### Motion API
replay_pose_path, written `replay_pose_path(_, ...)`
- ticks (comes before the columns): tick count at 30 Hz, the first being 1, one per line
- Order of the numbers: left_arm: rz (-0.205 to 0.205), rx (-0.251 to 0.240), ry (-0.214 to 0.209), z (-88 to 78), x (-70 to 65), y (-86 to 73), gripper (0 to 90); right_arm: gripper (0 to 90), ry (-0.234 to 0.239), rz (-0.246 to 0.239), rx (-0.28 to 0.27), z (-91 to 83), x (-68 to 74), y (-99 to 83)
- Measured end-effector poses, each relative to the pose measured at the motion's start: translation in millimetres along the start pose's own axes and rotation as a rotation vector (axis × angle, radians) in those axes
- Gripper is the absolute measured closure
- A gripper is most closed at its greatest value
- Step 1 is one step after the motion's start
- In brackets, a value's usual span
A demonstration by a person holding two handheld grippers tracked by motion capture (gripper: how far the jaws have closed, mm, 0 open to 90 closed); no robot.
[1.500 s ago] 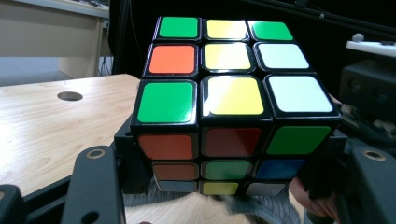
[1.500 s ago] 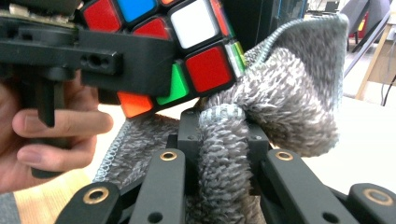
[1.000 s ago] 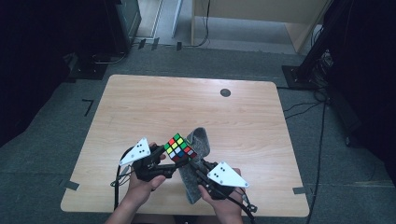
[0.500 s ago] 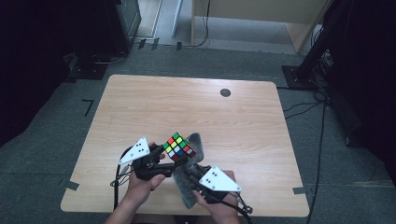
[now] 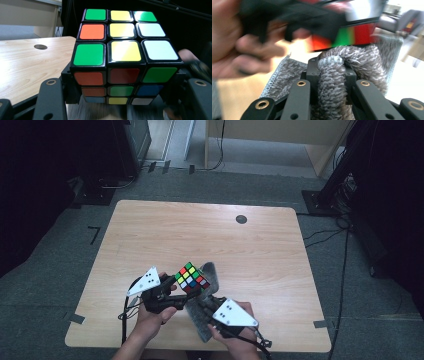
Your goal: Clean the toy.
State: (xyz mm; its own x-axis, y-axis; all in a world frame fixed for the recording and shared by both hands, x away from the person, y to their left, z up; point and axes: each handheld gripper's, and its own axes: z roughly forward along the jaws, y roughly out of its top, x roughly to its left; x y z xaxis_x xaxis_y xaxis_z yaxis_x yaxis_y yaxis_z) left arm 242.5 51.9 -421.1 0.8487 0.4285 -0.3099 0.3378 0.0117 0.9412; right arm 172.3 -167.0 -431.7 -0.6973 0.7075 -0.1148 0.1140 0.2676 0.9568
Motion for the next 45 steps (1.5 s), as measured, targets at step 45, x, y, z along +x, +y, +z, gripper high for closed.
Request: replay_pose_path(45, 0.297, 0.162, -0.103, 14.3, -21.7, -14.6, 34.3, 75.1, -0.008, 0.325, -0.169, -32.8, -48.2, 11.9)
